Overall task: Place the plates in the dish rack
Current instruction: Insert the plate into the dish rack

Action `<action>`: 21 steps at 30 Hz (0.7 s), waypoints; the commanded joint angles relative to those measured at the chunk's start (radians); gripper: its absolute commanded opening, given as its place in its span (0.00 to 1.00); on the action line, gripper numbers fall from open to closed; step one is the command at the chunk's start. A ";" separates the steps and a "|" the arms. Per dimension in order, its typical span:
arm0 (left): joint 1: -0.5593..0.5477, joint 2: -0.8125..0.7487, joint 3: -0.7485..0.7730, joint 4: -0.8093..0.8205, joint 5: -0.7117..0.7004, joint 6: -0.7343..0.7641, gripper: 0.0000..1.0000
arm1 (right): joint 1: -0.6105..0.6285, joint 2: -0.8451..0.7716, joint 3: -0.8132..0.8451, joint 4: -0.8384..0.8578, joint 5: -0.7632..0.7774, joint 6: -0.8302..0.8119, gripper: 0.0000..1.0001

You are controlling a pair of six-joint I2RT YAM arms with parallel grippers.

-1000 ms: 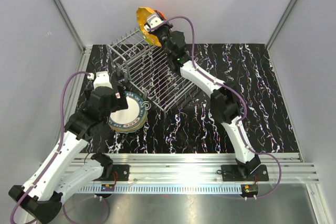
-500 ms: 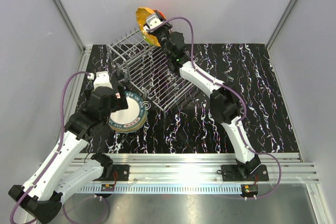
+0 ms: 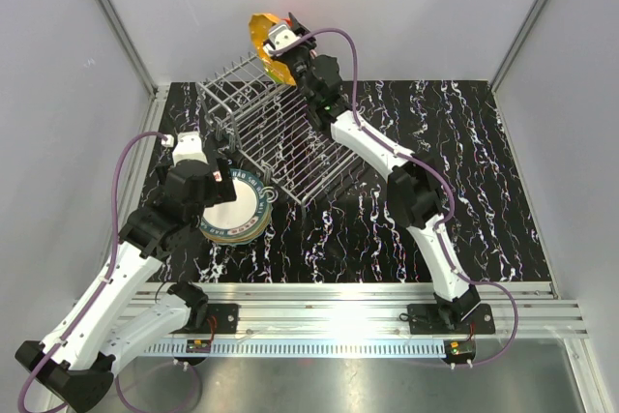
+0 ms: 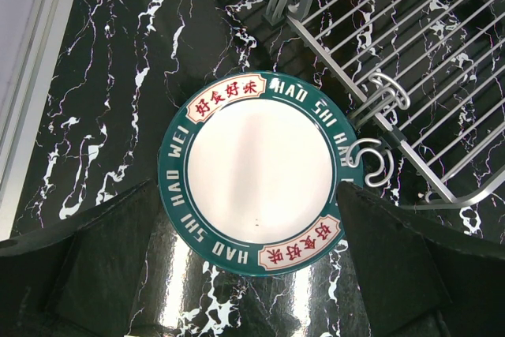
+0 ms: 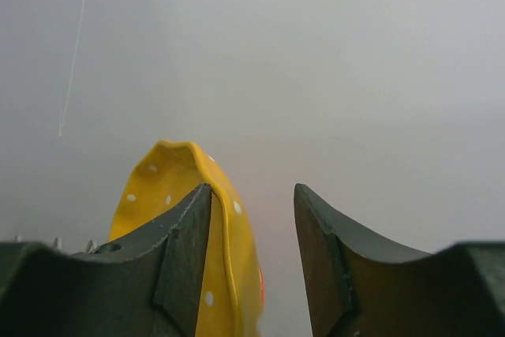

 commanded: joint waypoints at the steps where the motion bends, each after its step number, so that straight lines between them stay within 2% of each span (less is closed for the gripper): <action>1: -0.005 0.001 0.002 0.039 -0.025 0.011 0.99 | 0.015 -0.011 0.108 0.052 -0.027 0.027 0.54; 15: -0.014 0.004 0.002 0.041 -0.028 0.013 0.99 | 0.015 0.023 0.140 -0.001 -0.053 0.058 0.56; 21: -0.017 -0.001 0.002 0.041 -0.031 0.013 0.99 | 0.018 -0.009 0.114 0.001 -0.044 0.074 0.56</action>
